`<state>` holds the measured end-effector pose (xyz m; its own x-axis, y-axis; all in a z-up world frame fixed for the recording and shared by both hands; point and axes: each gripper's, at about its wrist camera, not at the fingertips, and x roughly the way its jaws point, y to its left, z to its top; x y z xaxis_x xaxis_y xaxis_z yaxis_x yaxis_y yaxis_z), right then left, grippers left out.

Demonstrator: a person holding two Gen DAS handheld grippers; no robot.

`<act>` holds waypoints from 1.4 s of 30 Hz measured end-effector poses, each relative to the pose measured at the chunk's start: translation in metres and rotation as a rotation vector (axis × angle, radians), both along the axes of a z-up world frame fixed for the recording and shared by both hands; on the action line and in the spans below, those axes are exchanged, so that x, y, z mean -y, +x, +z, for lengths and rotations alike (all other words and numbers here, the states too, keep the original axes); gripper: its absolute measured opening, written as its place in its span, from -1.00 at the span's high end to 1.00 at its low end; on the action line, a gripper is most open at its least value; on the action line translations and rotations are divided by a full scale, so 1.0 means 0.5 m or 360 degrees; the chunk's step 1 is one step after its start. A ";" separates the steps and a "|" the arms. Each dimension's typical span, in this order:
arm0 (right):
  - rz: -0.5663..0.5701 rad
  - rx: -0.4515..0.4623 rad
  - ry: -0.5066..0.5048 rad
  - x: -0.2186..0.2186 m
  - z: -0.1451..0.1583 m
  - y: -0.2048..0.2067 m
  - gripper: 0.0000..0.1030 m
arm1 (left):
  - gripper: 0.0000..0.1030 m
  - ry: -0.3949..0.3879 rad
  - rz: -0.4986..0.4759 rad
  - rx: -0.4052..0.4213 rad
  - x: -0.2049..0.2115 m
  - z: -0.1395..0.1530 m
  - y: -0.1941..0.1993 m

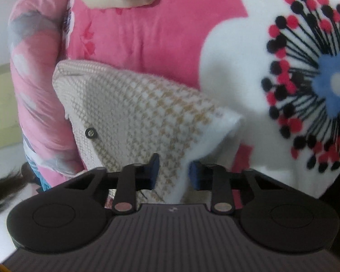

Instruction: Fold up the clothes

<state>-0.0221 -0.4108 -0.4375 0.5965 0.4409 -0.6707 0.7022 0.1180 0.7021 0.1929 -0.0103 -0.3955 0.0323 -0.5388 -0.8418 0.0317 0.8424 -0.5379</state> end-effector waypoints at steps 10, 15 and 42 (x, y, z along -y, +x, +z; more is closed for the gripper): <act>0.0334 0.0097 -0.0192 0.066 0.050 0.038 0.97 | 0.92 0.0018 0.0062 -0.0009 0.022 0.024 -0.060; 0.0467 0.0043 -0.0234 0.067 0.024 0.033 0.97 | 0.91 0.0083 -0.0002 0.0022 0.044 -0.003 -0.059; 0.1082 0.0502 -0.0647 0.074 -0.024 0.452 0.15 | 0.76 0.0197 -0.0092 0.0095 0.154 -0.047 -0.044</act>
<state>0.2039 -0.4477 -0.4496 0.4748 0.5318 -0.7013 0.1658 0.7285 0.6647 0.1707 -0.0875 -0.4193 0.0561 -0.4336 -0.8994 0.1106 0.8979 -0.4260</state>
